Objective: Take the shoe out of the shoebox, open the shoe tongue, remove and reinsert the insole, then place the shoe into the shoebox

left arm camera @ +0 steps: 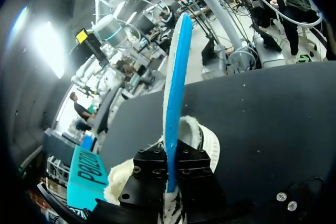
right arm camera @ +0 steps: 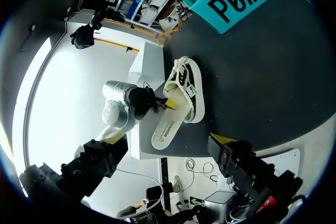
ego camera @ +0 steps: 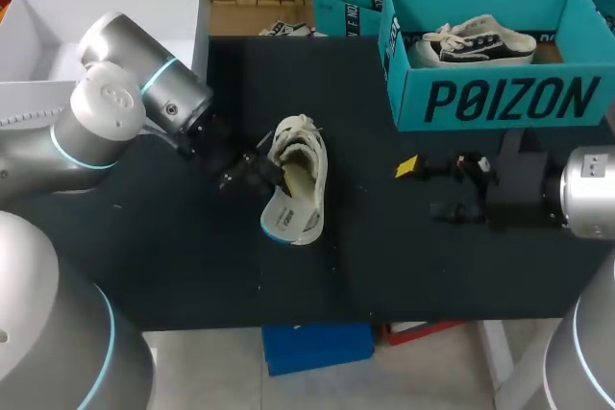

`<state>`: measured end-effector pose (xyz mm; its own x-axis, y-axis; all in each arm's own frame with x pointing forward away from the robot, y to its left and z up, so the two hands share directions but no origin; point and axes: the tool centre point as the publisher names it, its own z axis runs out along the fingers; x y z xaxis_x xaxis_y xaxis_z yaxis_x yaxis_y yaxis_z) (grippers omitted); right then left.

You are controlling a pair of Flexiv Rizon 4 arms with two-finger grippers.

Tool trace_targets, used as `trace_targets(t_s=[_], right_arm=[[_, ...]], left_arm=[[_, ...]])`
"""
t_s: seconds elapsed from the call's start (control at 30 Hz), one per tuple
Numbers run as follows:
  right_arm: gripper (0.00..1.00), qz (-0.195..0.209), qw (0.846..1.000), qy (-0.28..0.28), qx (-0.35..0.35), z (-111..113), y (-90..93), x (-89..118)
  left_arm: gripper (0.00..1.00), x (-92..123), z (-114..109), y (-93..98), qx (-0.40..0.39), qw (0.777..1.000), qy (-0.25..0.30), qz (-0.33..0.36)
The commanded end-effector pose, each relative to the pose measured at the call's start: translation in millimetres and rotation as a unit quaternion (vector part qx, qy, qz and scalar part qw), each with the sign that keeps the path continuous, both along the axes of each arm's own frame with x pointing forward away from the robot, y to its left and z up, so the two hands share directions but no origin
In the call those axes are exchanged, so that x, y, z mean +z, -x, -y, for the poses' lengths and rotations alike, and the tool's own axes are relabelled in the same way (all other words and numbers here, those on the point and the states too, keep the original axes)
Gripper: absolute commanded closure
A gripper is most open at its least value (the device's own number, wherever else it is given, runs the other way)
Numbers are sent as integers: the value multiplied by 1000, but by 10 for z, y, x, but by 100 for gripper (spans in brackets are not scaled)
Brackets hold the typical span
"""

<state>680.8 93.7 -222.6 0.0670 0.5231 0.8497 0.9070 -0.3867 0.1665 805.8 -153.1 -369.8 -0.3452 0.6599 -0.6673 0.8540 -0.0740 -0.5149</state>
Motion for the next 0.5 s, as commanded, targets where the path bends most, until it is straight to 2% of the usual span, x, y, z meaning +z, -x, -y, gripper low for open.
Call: trace_targets(t_s=[0.03,0.47,0.5], right_arm=[[0,0,1000,-1,0,0,-3,-2],[0,0,1000,-1,0,0,-3,-2],[0,0,1000,-1,0,0,-3,-2]], left_arm=[[100,-54,29,-59,2,1000,-9,7],[98,-128,86,-217,16,1000,-17,13],[68,-116,89,-218,17,1000,-17,13]])
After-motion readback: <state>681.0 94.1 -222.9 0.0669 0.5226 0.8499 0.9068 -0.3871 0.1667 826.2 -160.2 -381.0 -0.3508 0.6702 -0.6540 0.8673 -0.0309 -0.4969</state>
